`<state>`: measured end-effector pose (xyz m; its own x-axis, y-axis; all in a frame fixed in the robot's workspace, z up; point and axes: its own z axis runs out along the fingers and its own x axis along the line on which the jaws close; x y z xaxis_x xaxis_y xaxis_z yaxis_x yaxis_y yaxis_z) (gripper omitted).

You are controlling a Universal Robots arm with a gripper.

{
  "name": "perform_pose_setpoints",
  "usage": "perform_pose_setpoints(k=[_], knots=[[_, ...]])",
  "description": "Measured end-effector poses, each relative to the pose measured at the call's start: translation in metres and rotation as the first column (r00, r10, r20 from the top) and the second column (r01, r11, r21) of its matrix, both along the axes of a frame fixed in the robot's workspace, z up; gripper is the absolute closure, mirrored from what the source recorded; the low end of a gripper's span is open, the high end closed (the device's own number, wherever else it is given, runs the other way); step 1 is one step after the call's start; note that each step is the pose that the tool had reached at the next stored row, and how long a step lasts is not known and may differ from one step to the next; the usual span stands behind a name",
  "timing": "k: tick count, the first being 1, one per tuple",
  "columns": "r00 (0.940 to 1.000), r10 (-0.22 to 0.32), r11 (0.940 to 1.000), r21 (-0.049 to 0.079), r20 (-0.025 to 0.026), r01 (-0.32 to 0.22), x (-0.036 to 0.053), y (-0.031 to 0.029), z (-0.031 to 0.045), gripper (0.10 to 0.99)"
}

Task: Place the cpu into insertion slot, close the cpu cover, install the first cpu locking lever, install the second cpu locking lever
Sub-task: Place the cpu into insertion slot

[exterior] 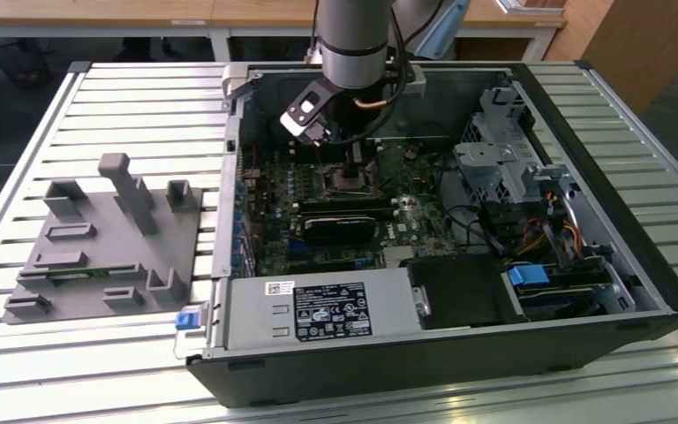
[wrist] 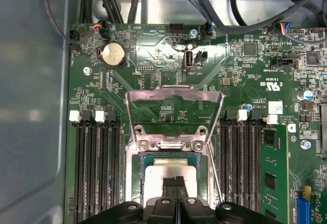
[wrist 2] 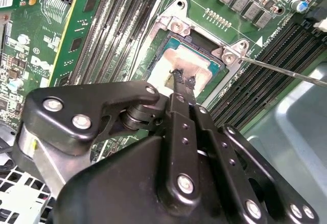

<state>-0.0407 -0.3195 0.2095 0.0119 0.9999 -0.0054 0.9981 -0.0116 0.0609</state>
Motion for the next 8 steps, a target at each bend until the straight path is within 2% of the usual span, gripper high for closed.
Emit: perform_pose_setpoints(k=[8], knots=[[1.0, 0.0, 1.0, 0.0, -0.0026, 0.0, 0.0001, 0.0, 0.0034, 0.98]])
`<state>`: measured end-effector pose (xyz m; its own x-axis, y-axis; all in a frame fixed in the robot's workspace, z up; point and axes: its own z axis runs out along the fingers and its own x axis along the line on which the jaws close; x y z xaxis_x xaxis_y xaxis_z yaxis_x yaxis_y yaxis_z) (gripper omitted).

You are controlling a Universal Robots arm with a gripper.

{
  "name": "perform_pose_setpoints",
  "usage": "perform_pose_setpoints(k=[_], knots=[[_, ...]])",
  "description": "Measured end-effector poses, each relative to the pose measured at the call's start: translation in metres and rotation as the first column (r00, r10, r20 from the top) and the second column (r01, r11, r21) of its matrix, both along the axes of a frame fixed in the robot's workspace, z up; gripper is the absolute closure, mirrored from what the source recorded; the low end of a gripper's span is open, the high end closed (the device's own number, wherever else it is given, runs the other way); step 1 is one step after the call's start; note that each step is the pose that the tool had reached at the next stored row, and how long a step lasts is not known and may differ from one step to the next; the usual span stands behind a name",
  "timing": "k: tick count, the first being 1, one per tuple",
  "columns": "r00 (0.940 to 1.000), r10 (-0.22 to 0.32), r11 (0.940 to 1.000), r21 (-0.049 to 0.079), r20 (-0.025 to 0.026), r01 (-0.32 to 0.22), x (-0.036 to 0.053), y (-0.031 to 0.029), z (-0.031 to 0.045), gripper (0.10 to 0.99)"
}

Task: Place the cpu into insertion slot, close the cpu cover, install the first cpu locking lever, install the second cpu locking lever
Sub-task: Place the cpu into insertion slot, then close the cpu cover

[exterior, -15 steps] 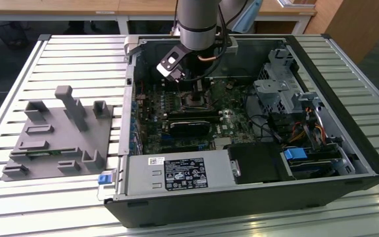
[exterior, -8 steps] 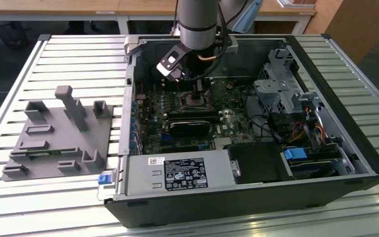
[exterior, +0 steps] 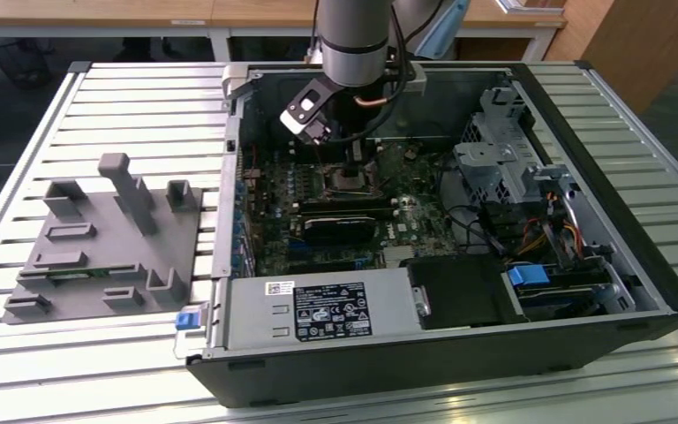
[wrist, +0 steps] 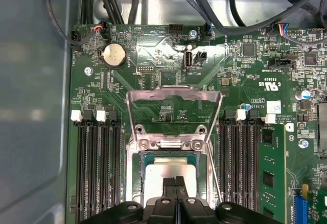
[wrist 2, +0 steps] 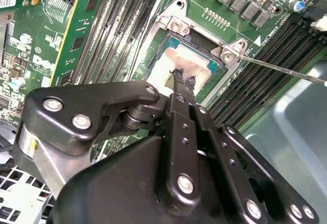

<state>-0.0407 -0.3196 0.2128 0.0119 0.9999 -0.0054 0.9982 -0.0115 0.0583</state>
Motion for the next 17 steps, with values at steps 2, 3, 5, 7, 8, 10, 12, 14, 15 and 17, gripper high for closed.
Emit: perform_pose_setpoints(k=[2, 3, 5, 7, 8, 10, 12, 14, 15, 17], knots=[[1.0, 0.0, 1.0, 0.0, -0.0005, 0.0, 0.0, 0.0, 0.0013, 0.98], [1.0, 0.0, 1.0, 0.0, -0.0007, 0.0, 0.0, 0.0, 0.0021, 0.98], [1.0, 0.0, 1.0, 0.0, -0.0008, 0.0, 0.0, 0.0, 0.0038, 0.98], [1.0, 0.0, 1.0, 0.0, -0.0007, 0.0, 0.0, 0.0, 0.0055, 0.98], [1.0, 0.0, 1.0, 0.0, -0.0008, 0.0, 0.0, 0.0, 0.0064, 0.98], [1.0, 0.0, 1.0, 0.0, -0.0008, 0.0, 0.0, 0.0, 0.0088, 0.98], [1.0, 0.0, 1.0, 0.0, -0.0011, 0.0, 0.0, 0.0, 0.0131, 0.98], [1.0, 0.0, 1.0, 0.0, -0.0072, 0.0, 0.0, 0.0, 0.0219, 0.98], [1.0, 0.0, 1.0, 0.001, -0.0092, 0.0, 0.0, 0.0, 0.0242, 0.98], [0.9999, 0.0, 1.0, 0.003, -0.0131, 0.0, 0.0, 0.0, 0.0289, 0.98]])
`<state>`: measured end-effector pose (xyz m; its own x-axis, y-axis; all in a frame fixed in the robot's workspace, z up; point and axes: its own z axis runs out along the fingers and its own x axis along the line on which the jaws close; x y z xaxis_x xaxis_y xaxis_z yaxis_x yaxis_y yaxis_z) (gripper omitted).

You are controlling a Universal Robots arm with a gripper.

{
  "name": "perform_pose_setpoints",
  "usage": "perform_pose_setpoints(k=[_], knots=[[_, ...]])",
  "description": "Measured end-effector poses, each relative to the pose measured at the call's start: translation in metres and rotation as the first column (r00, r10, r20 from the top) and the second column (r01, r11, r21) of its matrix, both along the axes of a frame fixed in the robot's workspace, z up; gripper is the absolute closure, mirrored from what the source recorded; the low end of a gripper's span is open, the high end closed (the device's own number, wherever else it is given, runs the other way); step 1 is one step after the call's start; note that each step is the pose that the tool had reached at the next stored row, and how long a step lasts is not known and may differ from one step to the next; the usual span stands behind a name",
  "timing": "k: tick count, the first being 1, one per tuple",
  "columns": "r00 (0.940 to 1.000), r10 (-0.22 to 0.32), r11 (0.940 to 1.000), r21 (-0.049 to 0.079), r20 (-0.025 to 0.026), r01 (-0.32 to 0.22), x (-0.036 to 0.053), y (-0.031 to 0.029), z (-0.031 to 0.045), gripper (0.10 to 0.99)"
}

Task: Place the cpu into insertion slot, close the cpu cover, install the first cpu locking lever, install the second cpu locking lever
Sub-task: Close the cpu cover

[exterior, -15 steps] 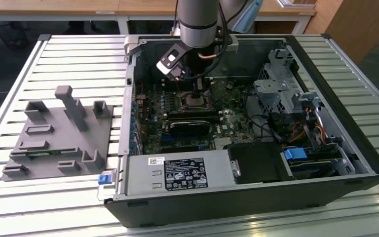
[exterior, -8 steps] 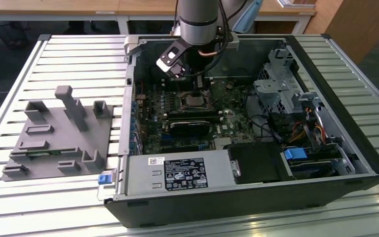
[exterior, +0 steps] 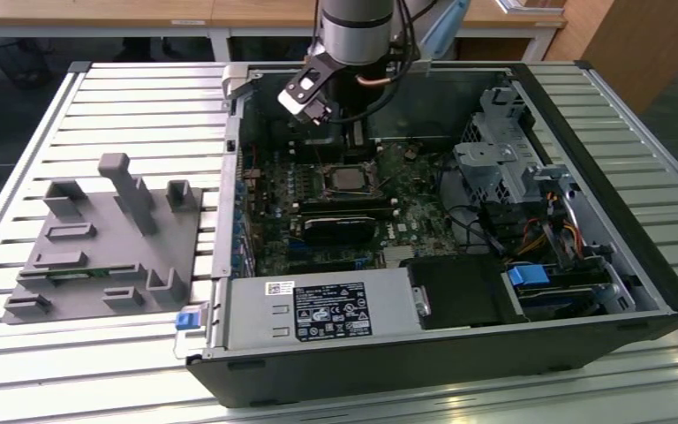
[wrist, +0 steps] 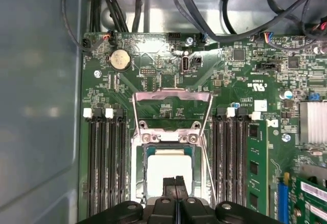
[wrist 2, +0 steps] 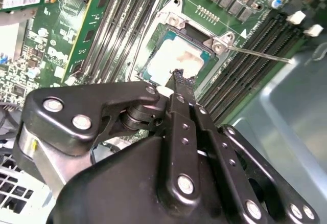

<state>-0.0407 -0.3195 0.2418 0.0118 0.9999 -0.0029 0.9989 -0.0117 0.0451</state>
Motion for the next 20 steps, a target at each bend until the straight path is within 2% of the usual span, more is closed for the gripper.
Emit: perform_pose_setpoints(k=[3, 7, 9, 12, 17, 20], knots=[[1.0, 0.0, 1.0, 0.002, -0.0048, 0.0, 0.0, 0.0, 0.0085, 0.98], [1.0, 0.0, 1.0, 0.004, -0.0066, 0.0, 0.0, 0.0, 0.0231, 0.98], [1.0, 0.0, 1.0, 0.006, -0.0066, 0.0, 0.0, 0.0, 0.0281, 0.98], [1.0, 0.0, 1.0, 0.007, -0.0066, 0.0, 0.0, -0.0008, 0.0291, 0.98], [1.0, 0.0, 1.0, 0.007, -0.0067, 0.0, -0.0001, -0.0088, 0.0291, 0.98], [1.0, 0.0, 1.0, 0.007, -0.0067, 0.0, 0.0022, -0.0095, 0.029, 0.98]])
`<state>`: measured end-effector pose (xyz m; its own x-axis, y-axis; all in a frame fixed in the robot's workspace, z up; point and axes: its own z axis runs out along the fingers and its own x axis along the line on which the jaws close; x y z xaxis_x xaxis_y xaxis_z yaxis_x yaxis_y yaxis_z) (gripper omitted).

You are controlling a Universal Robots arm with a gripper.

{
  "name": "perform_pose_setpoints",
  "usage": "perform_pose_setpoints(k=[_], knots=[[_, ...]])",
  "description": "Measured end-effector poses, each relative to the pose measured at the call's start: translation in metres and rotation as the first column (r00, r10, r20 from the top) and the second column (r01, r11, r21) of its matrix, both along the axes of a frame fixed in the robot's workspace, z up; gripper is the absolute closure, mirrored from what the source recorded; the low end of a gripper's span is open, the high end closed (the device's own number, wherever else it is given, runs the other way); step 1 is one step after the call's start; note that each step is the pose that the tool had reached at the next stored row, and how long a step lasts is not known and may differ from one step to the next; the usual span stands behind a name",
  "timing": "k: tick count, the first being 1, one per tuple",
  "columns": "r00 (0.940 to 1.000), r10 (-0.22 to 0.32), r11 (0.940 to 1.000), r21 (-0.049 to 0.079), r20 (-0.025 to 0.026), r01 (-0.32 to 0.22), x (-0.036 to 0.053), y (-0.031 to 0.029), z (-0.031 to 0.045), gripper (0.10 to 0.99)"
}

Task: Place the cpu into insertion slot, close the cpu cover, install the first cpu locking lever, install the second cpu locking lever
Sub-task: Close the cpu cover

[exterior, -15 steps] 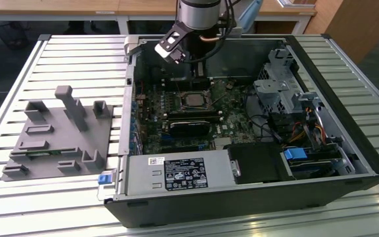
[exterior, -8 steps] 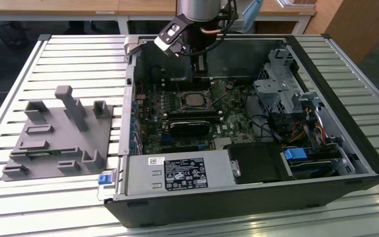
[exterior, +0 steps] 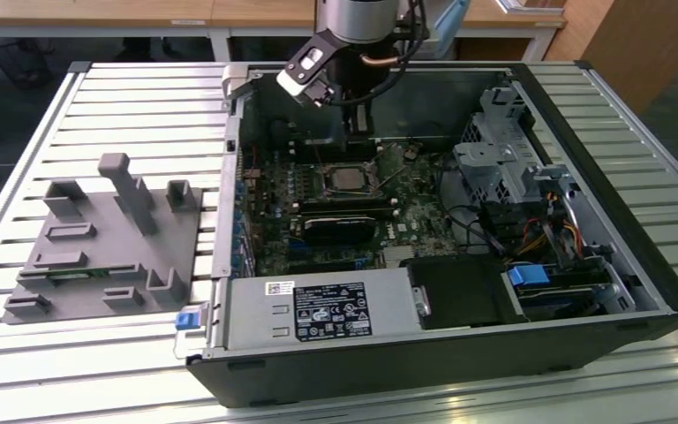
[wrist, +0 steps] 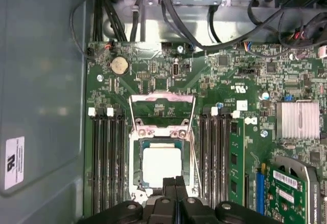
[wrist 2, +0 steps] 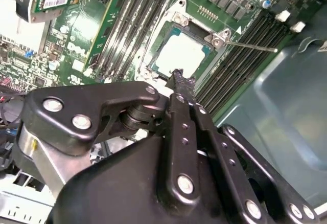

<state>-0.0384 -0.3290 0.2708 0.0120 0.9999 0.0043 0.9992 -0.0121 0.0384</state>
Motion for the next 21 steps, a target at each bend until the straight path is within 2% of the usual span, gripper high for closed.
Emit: perform_pose_setpoints(k=[5, 8, 12, 21], knots=[[1.0, 0.0, 1.0, 0.001, 0.0, 0.0, 0.0185, -0.0001, 0.0001, 0.98], [1.0, 0.0, 1.0, 0.001, 0.0001, 0.0, 0.026, -0.0001, 0.0, 0.98], [1.0, 0.001, 1.0, 0.001, 0.0, -0.001, 0.0344, 0.0008, -0.0003, 0.98], [1.0, 0.007, 1.0, 0.001, 0.0, -0.007, 0.0481, 0.0081, -0.0041, 0.98]])
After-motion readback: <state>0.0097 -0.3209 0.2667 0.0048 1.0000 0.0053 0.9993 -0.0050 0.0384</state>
